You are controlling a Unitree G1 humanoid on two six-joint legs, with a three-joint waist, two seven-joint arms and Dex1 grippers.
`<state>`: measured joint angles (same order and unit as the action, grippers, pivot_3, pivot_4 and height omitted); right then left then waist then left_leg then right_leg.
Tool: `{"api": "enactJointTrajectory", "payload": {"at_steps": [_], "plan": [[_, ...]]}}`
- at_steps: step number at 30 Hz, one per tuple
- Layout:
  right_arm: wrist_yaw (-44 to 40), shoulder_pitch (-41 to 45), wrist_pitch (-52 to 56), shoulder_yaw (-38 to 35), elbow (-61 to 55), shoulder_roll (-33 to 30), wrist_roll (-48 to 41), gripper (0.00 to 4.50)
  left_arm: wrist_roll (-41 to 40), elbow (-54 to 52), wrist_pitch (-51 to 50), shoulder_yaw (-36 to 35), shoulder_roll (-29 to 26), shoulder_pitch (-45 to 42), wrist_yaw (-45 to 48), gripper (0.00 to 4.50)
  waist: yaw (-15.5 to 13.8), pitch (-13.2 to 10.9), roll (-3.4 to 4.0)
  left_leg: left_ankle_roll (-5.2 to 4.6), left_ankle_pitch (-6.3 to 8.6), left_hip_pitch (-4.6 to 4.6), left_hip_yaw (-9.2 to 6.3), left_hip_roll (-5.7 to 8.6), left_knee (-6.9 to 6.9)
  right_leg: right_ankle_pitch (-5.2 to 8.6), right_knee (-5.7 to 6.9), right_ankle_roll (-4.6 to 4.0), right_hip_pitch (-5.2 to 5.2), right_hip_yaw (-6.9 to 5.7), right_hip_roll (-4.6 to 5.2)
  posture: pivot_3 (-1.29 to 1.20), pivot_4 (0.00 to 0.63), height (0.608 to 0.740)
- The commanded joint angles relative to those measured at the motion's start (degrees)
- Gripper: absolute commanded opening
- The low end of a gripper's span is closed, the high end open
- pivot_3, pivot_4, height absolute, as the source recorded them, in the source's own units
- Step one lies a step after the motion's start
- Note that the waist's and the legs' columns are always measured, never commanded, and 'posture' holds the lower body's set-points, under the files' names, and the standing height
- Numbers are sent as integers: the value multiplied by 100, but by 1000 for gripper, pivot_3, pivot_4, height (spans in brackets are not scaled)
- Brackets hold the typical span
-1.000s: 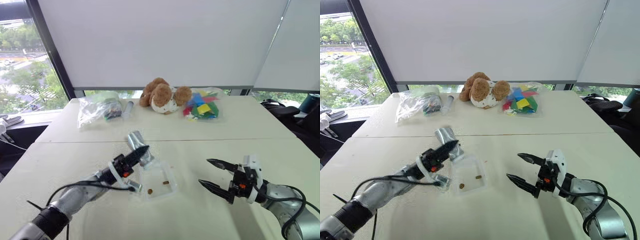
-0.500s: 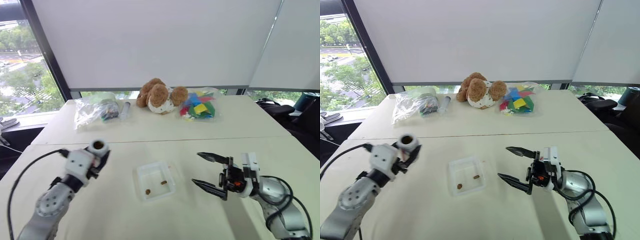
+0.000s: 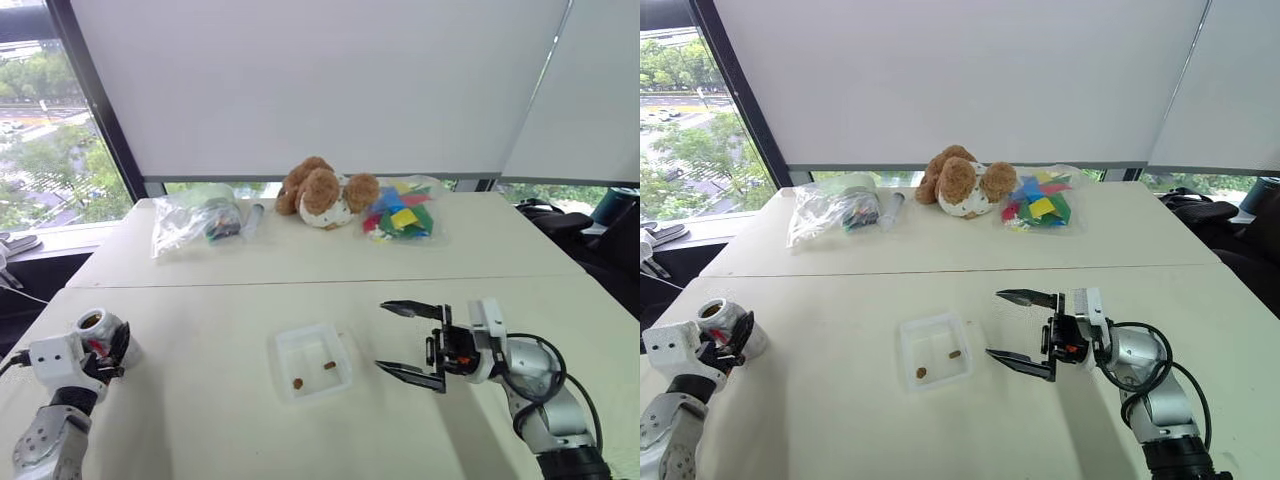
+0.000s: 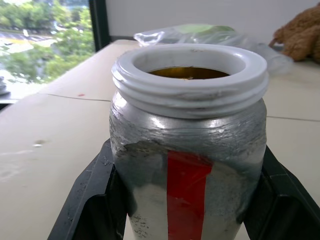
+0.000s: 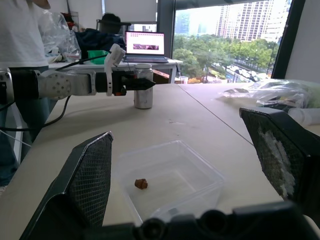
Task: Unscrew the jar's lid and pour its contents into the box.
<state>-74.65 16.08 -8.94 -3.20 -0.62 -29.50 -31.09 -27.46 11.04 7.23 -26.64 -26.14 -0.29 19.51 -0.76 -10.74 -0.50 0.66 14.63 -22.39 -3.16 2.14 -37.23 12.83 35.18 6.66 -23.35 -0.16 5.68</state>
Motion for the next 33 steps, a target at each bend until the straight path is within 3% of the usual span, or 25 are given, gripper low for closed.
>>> {"api": "enactJointTrajectory", "payload": {"at_steps": [1, 3, 4, 7, 18, 23, 29, 33], "plan": [[17, 70, -66, -46, -26, 46, -55, 4434, 124, 28, 310, -90, 97, 0, 91, 2196, -2, 0, -1, 0, 0, 0, 0, 0, 0, 0, 0, 0, 0, 0, 1, 0, 150, 740], [45, 78, -19, -39, -23, 46, -60, 4434, 176, 101, 298, -96, 133, 3, 90, 2196, 4, 1, 0, 0, 0, 0, -1, 0, 0, 0, 0, 0, 0, 1, 2, 0, 150, 740], [60, 77, 1, -39, -35, 42, -64, 4500, 213, 107, 301, -82, 139, 32, 100, 3237, 5, 1, 1, 0, 0, 0, -1, 0, 1, 0, 0, -1, -1, 1, 3, 0, 150, 740], [72, 74, 27, -50, -37, 22, -70, 4500, 316, 80, 333, -94, 175, 100, 37, 4410, 9, 1, 0, 0, 0, 0, -1, -1, 3, 0, 0, -1, -3, 1, 2, 0, 150, 740], [332, -371, 340, -346, -325, -267, -143, 4500, 287, -627, 5, -156, 174, 820, 161, 4477, -1, 2, -1, 1, 1, -1, 3, 3, 5, 11, -4, -22, -4, 1, 18, 0, 150, 740], [591, -964, 340, -767, -643, -477, -155, 4500, 254, -968, -5, -216, -327, 1453, 991, 4477, 4, 2, -2, 1, 1, -2, 5, 1, 11, 13, -7, -25, -7, 1, 20, 0, 150, 740], [130, -1780, 368, -1566, -827, -1324, -349, 4500, 438, -1942, 406, -445, -1302, 2882, 2575, 4477, 3, 1, -2, 2, 3, -5, 11, -4, 15, 26, -21, -45, -7, 3, 37, 0, 150, 740], [-290, -2166, 216, -2047, -578, -1803, -297, 4500, 412, -2323, 642, -697, -1645, 3400, 3176, 4477, 0, 2, 0, 19, 14, -8, 10, -7, 19, 32, -29, -49, -6, 7, 45, 0, 150, 740]]}}
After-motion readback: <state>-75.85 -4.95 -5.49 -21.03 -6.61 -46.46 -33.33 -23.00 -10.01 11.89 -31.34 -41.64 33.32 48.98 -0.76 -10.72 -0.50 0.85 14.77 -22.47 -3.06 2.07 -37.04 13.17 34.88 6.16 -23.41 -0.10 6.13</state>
